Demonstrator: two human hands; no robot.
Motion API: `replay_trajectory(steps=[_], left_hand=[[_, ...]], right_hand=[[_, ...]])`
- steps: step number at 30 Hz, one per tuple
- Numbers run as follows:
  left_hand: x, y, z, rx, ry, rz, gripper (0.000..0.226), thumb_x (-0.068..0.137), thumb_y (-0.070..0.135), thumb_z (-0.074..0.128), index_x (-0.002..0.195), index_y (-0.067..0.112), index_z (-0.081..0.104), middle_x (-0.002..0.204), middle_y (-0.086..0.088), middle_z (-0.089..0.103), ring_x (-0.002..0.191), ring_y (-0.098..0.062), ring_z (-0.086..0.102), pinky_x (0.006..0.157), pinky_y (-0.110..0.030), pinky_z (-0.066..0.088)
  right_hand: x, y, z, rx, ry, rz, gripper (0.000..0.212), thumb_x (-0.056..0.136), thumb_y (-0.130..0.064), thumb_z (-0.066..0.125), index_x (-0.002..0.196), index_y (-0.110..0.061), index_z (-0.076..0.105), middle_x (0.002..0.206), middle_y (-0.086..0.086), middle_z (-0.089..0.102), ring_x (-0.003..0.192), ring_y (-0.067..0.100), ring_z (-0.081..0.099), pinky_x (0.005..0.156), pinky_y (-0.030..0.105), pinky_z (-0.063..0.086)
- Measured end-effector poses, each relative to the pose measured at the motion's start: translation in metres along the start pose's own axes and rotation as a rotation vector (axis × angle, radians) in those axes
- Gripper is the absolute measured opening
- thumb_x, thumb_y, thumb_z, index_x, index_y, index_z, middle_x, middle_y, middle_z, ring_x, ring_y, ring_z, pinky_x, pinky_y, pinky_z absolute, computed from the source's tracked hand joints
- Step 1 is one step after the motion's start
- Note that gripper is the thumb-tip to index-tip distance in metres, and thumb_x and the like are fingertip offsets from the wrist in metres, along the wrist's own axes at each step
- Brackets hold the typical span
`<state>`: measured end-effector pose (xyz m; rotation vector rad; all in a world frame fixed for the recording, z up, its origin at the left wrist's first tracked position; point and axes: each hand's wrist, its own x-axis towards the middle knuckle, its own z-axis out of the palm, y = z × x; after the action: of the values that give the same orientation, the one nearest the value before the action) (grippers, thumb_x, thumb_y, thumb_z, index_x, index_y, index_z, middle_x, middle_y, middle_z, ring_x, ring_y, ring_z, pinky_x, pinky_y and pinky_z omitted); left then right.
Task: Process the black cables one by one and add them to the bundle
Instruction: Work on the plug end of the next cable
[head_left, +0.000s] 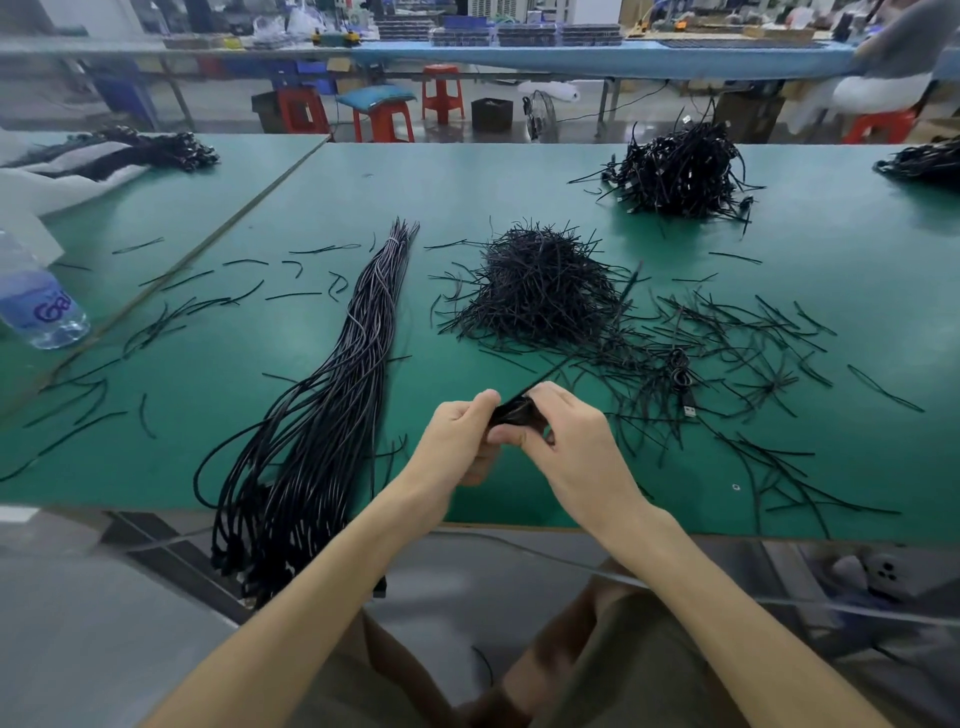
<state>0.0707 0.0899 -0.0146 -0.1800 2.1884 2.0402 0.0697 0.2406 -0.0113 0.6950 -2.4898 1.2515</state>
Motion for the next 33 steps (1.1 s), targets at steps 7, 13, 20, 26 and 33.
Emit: replay_trajectory(steps=[7, 13, 20, 26, 33], left_hand=[[-0.008, 0.007, 0.0, -0.236, -0.173, -0.104, 0.043, 0.1, 0.025, 0.035, 0.057, 0.026, 0.034, 0.055, 0.007, 0.016, 0.046, -0.014, 0.009, 0.04, -0.025, 0.011], [-0.008, 0.01, 0.004, -0.265, -0.12, -0.132, 0.044, 0.101, 0.028, 0.034, 0.057, 0.027, 0.032, 0.054, 0.007, 0.015, 0.044, -0.014, 0.011, 0.037, -0.023, 0.014], [-0.01, 0.011, 0.007, -0.146, 0.022, -0.1, 0.056, 0.102, 0.03, 0.036, 0.045, 0.026, 0.037, 0.053, 0.008, 0.02, 0.044, -0.013, 0.015, 0.038, -0.02, 0.016], [-0.012, 0.011, 0.009, -0.09, 0.093, -0.06, 0.063, 0.103, 0.027, 0.037, 0.04, 0.026, 0.038, 0.051, 0.008, 0.023, 0.045, -0.013, 0.015, 0.039, -0.02, 0.017], [-0.01, 0.002, 0.011, 0.011, 0.122, 0.053, 0.057, 0.109, 0.037, 0.034, 0.054, 0.025, 0.031, 0.048, 0.009, 0.027, 0.043, -0.011, 0.02, 0.04, -0.02, 0.02]], right_hand=[[0.003, -0.018, -0.01, -0.2, 0.01, -0.154, 0.045, 0.097, -0.042, 0.051, 0.083, 0.001, 0.055, 0.08, 0.008, 0.053, 0.065, 0.02, 0.044, 0.058, 0.045, 0.047], [0.0, -0.017, -0.005, -0.107, 0.054, -0.037, 0.038, 0.1, -0.04, 0.052, 0.081, -0.007, 0.052, 0.077, -0.001, 0.051, 0.067, 0.024, 0.048, 0.063, 0.049, 0.046], [-0.002, -0.012, 0.008, 0.01, 0.051, 0.165, 0.039, 0.101, -0.039, 0.056, 0.081, -0.006, 0.058, 0.078, 0.001, 0.06, 0.074, 0.024, 0.054, 0.071, 0.049, 0.047], [-0.004, -0.02, 0.009, -0.266, -0.008, 0.074, 0.042, 0.106, -0.041, 0.039, 0.087, -0.007, 0.056, 0.083, 0.002, 0.056, 0.071, 0.029, 0.056, 0.065, 0.05, 0.049], [-0.006, -0.016, 0.012, -0.189, -0.043, 0.136, 0.04, 0.109, -0.032, 0.042, 0.08, -0.008, 0.056, 0.075, 0.001, 0.057, 0.067, 0.022, 0.052, 0.064, 0.043, 0.046]])
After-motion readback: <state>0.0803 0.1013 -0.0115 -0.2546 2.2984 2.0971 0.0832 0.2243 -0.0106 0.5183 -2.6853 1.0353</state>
